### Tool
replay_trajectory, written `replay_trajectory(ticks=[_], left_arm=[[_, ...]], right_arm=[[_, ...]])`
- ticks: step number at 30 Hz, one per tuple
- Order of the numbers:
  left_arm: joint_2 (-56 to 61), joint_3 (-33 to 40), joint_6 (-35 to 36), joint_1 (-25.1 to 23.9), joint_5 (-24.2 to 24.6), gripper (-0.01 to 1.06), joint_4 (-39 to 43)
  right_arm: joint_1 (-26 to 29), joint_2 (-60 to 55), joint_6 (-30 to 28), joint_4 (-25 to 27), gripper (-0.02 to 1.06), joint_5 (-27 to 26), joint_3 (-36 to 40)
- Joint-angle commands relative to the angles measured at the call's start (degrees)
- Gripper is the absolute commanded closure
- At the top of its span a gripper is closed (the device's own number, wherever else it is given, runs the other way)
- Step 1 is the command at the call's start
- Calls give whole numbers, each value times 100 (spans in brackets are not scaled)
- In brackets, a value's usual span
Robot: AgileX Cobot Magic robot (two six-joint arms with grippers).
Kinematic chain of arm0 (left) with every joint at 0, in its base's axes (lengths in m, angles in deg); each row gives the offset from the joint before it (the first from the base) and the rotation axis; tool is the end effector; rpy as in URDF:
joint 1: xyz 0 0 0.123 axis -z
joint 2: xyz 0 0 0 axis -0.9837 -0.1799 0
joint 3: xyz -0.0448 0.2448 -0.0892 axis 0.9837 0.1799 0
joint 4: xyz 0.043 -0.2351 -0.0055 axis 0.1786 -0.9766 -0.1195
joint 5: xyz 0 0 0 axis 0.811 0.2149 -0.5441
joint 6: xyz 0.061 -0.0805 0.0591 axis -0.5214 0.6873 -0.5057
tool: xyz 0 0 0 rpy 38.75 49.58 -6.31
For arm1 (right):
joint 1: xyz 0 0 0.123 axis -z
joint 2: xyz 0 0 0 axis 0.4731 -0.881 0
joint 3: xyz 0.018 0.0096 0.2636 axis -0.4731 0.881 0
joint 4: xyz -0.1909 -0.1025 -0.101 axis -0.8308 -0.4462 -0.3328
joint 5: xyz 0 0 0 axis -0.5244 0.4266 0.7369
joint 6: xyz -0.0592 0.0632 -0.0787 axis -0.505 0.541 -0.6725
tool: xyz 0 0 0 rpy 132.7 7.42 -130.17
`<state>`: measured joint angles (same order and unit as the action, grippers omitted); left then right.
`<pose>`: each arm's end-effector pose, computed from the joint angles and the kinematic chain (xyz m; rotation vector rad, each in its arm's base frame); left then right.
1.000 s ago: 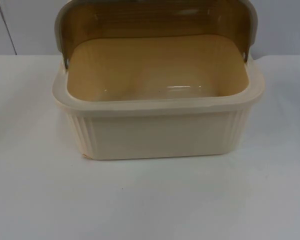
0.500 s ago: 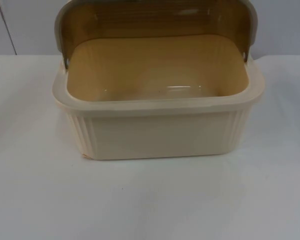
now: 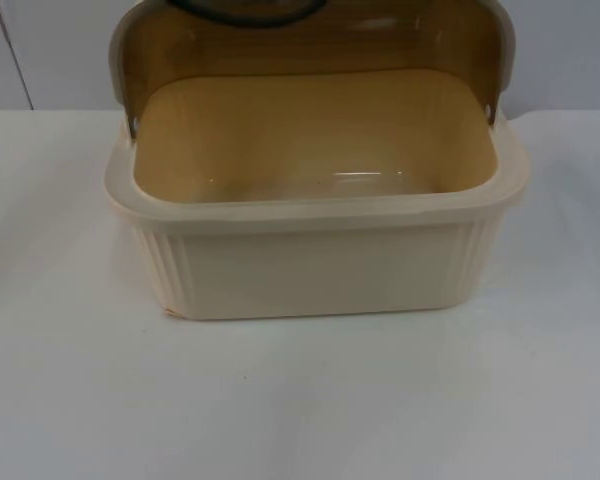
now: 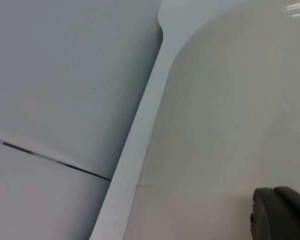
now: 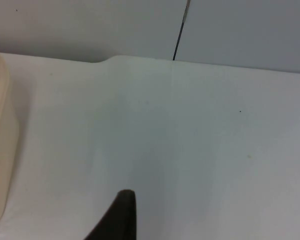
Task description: Open the box lid with the left hand, place the block into the box with the right hand, then close the box lid with the left hand.
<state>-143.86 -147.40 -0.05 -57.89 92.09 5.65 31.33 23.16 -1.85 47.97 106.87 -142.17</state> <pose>0.4151 -0.2082 0.2708 1.4555 1.8235 -0.1886 0.2445 -0.0178 0.3478 -0.0954 2.1970 -0.1632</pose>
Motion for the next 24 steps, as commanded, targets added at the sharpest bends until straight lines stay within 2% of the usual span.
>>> replay_trajectory(ticks=[1,16,24], left_arm=[[3,-26,100,-8,104,105,-96],[158,-17,430,-8,703,105,-188],[217,419,430,28,542,105,-99]], right_arm=[[15,46,-43,13,0,-15,-45],[15,46,-43,38,0,-16,-45],[15,46,-43,65,0,9,-45]])
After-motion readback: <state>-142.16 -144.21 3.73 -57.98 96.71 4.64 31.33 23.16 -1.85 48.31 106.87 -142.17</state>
